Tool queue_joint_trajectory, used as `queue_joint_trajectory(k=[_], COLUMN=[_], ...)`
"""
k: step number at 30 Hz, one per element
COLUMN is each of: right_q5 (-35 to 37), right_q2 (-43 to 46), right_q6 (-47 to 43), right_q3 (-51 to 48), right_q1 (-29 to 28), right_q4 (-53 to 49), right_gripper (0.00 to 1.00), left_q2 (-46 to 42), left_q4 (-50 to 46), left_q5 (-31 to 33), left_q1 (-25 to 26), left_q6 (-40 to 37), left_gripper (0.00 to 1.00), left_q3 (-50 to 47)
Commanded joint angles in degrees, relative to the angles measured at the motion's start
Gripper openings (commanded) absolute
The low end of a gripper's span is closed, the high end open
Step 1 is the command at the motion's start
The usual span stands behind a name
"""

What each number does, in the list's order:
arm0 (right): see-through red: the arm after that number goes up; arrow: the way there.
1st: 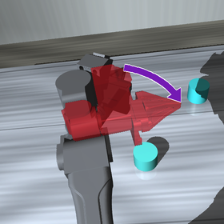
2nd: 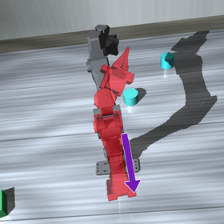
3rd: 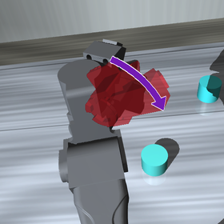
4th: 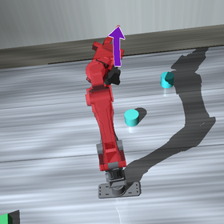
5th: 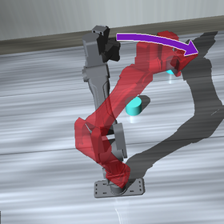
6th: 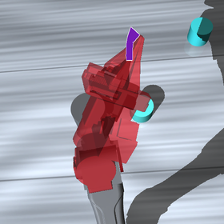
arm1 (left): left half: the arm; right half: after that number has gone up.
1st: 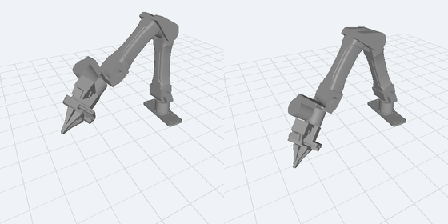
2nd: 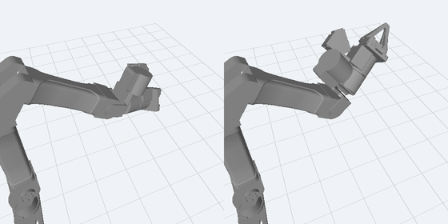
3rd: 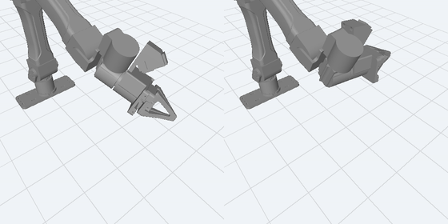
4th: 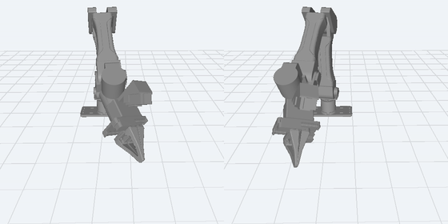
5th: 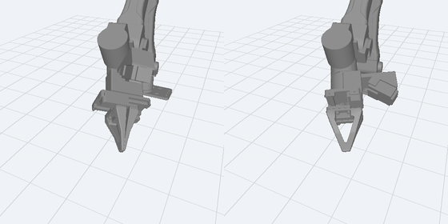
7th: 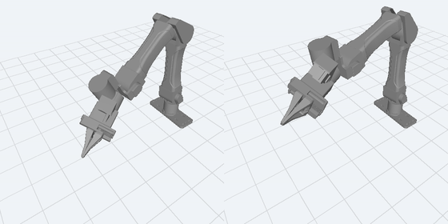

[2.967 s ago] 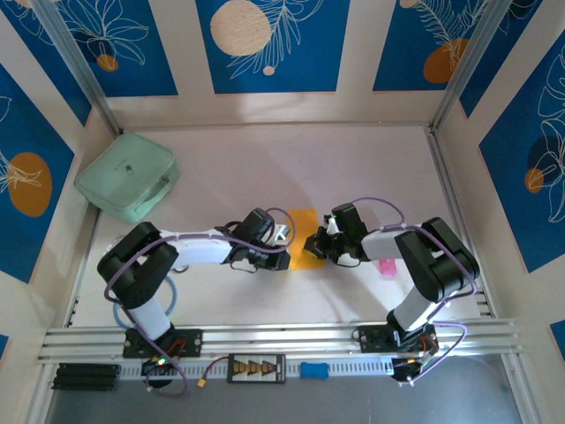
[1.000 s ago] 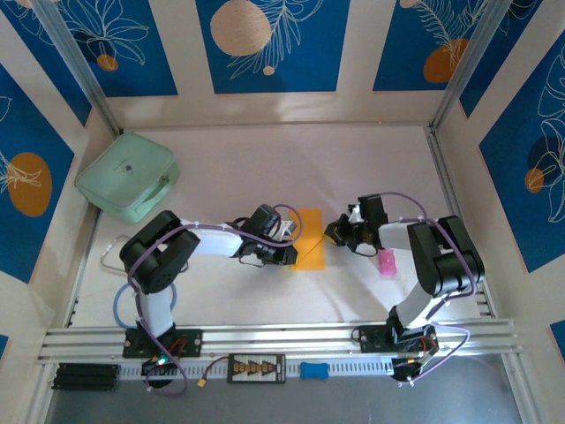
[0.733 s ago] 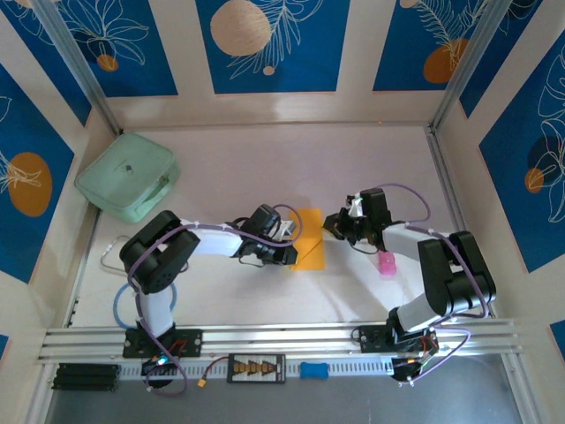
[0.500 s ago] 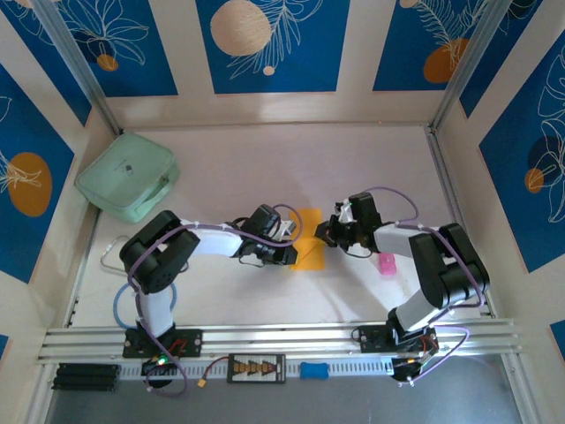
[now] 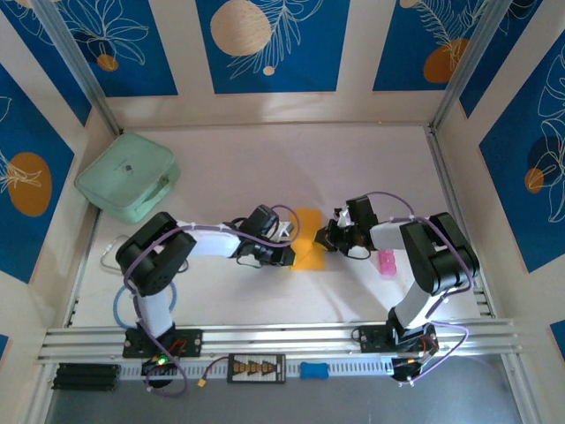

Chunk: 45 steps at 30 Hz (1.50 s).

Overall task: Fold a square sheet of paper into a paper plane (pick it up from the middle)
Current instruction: Fold the triangle a second time at the center of the table.

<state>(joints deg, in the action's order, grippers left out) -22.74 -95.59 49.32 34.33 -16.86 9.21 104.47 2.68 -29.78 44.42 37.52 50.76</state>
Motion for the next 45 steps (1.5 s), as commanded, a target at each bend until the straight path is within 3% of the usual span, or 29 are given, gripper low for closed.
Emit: queue_joint_trajectory(k=[1, 11, 24, 45], right_q5=[3.76, 3.85, 3.93, 4.29], right_q2=[-0.92, -1.12, -1.35, -1.15], right_q6=[-0.51, -1.16, -0.9, -1.09], right_q3=[-1.75, -1.06, -1.27, -1.65], right_q1=[0.66, 0.63, 0.74, 1.29], right_q4=[-3.65, -5.18, -5.21, -5.65], right_gripper=[0.0, 0.0, 0.0, 0.0], left_q2=[-1.82, 1.91, 9.28, 7.11], left_q4=[-1.96, 1.02, -3.98, -11.76], left_q5=[-0.62, -1.68, -2.3, 1.69], left_q1=[-0.53, 0.26, 1.66, 1.71], left_q6=[0.83, 2.82, 1.08, -6.12], left_gripper=[0.02, 0.03, 0.03, 0.03], left_q3=[2.09, 6.59, 14.09, 8.62])
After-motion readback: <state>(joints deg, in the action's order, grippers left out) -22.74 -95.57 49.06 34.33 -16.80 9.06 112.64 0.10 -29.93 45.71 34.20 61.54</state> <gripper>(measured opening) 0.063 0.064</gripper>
